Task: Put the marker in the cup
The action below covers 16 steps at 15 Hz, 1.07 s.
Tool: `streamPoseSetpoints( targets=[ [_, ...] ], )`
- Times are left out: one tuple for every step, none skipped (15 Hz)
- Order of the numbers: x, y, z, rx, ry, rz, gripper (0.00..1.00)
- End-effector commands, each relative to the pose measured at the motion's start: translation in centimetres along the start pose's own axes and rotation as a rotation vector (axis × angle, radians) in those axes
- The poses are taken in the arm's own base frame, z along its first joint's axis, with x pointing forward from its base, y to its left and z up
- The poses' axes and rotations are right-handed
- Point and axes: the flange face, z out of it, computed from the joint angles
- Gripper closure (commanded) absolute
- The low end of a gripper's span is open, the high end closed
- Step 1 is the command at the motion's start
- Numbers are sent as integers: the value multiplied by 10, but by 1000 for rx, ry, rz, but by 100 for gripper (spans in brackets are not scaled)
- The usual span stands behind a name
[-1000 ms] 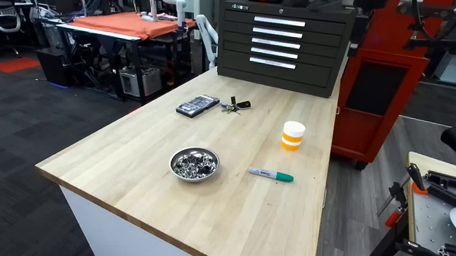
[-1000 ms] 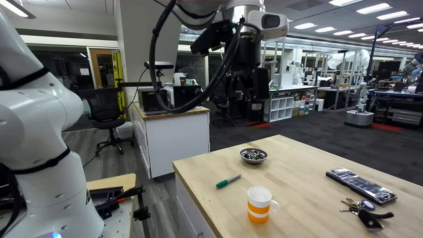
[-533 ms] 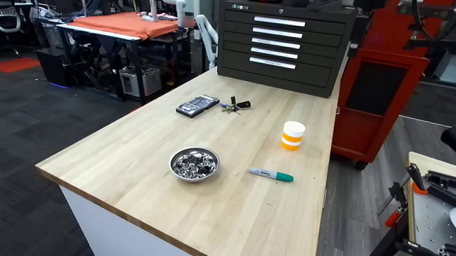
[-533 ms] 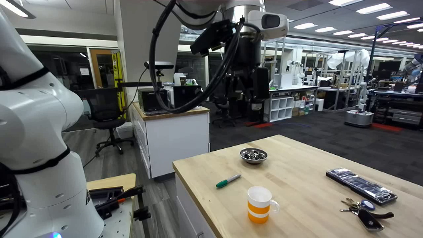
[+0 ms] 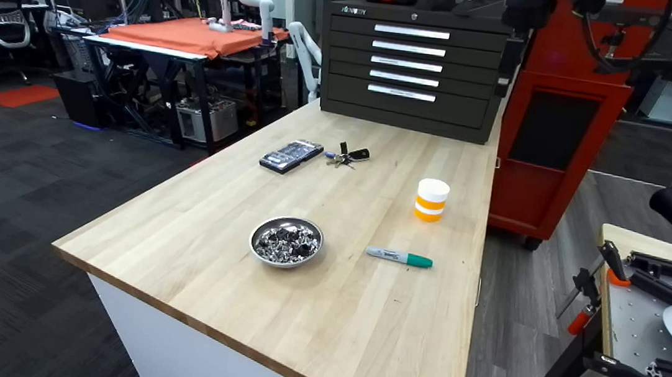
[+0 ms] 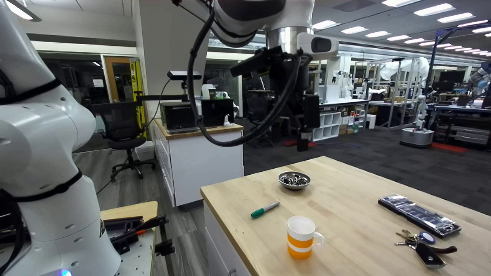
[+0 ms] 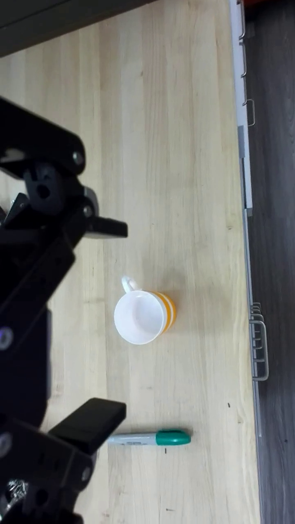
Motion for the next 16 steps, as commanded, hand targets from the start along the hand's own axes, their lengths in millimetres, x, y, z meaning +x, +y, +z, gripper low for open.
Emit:
streamPoseSetpoints(
  targets=[
    [26,-13,21,38,36,-55,0],
    [31,-19,29,51,40,-63,0],
    [36,-26,34,59,41,-72,0],
    [40,-35,41,67,37,-81,0],
    [43,-42,46,70,32,-93,0],
    [46,-51,51,78,29,-108,0],
    [49,-59,54,85,24,-117,0],
    [50,-67,57,94,20,-126,0],
    [52,-76,60,104,17,-129,0],
    [53,-84,62,113,13,-133,0],
    [54,-93,64,121,8,-136,0],
    [55,-100,65,127,5,-139,0],
    [56,-107,67,129,3,-142,0],
    [57,-113,68,131,1,-146,0],
    [59,-119,71,133,-3,-152,0],
    [60,-123,73,135,-4,-156,0]
  ],
)
